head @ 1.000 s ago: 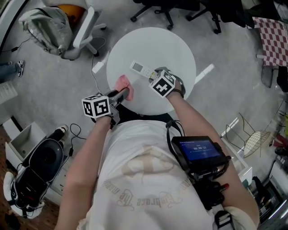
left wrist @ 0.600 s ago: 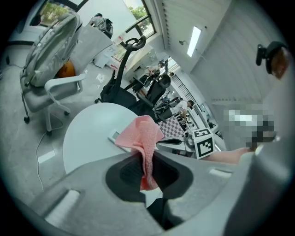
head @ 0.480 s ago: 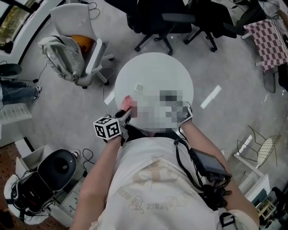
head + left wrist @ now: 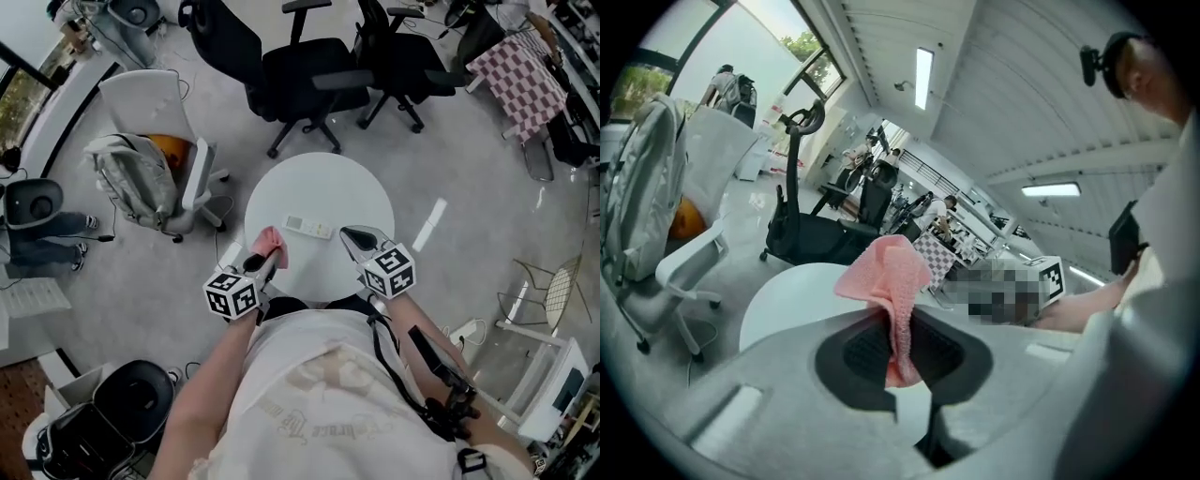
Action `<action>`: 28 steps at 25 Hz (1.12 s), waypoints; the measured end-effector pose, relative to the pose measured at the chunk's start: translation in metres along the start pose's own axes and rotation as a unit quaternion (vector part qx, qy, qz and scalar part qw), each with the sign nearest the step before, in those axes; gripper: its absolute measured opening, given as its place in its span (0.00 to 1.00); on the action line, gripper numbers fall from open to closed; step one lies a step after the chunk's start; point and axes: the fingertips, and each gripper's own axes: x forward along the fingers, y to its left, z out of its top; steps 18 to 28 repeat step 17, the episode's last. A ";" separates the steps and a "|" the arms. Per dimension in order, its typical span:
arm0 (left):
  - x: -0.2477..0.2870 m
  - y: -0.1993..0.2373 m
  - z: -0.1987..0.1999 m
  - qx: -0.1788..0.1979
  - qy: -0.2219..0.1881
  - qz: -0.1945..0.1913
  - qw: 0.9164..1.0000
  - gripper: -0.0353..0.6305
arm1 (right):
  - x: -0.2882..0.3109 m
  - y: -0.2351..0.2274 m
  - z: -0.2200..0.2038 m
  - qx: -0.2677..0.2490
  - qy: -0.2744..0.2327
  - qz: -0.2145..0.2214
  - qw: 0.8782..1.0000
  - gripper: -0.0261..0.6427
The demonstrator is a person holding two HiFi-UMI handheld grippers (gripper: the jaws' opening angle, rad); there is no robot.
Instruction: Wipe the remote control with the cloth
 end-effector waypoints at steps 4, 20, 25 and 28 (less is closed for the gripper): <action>-0.007 0.009 0.016 0.037 -0.004 -0.024 0.999 0.09 | -0.003 0.010 0.015 0.015 -0.037 -0.024 0.999 0.05; -0.029 0.004 0.038 0.110 0.001 -0.086 0.990 0.09 | -0.022 0.050 0.038 0.020 -0.091 -0.085 0.992 0.05; -0.029 0.004 0.038 0.110 0.001 -0.086 0.990 0.09 | -0.022 0.050 0.038 0.020 -0.091 -0.085 0.992 0.05; -0.029 0.004 0.038 0.110 0.001 -0.086 0.990 0.09 | -0.022 0.050 0.038 0.020 -0.091 -0.085 0.992 0.05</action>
